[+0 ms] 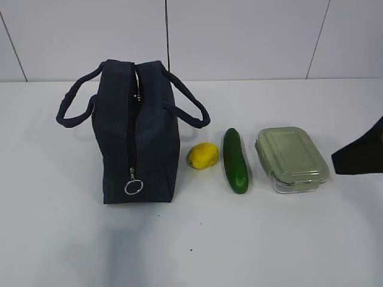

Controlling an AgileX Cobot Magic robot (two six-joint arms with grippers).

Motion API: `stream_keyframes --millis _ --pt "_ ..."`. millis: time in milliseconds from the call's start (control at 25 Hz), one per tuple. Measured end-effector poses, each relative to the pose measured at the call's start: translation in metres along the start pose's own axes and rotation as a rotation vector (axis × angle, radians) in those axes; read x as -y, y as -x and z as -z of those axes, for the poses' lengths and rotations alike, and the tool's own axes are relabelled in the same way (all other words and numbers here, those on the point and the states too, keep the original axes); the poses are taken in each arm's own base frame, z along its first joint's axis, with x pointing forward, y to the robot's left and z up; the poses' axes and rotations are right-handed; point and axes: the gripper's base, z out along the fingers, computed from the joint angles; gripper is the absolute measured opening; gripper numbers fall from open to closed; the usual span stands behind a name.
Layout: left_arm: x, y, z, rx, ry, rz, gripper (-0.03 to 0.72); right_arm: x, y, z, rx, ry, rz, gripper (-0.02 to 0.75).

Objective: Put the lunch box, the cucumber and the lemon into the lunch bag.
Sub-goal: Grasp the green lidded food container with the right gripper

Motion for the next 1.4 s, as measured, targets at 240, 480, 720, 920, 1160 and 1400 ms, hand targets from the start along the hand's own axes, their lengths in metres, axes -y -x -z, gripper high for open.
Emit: stream_keyframes --millis 240,480,720,920,1160,1400 --pt "0.0 0.0 0.0 0.0 0.0 0.0 0.186 0.046 0.017 -0.018 -0.027 0.115 -0.153 0.245" --pt "0.0 0.0 0.0 0.0 0.0 0.0 0.187 0.089 0.032 -0.03 -0.063 0.148 -0.239 0.245" --pt "0.0 0.0 0.0 0.001 0.0 0.0 0.19 0.126 0.052 -0.043 -0.095 0.176 -0.245 0.245" --pt "0.0 0.0 0.0 0.001 0.0 0.0 0.194 0.155 0.051 -0.056 -0.127 0.162 -0.201 0.245" --pt "0.0 0.0 0.0 0.001 0.0 0.0 0.195 0.18 0.043 -0.085 -0.141 0.227 -0.152 0.245" --pt "0.0 0.0 0.0 0.001 0.0 0.0 0.196 0.236 0.047 -0.092 -0.018 0.246 -0.251 0.272"
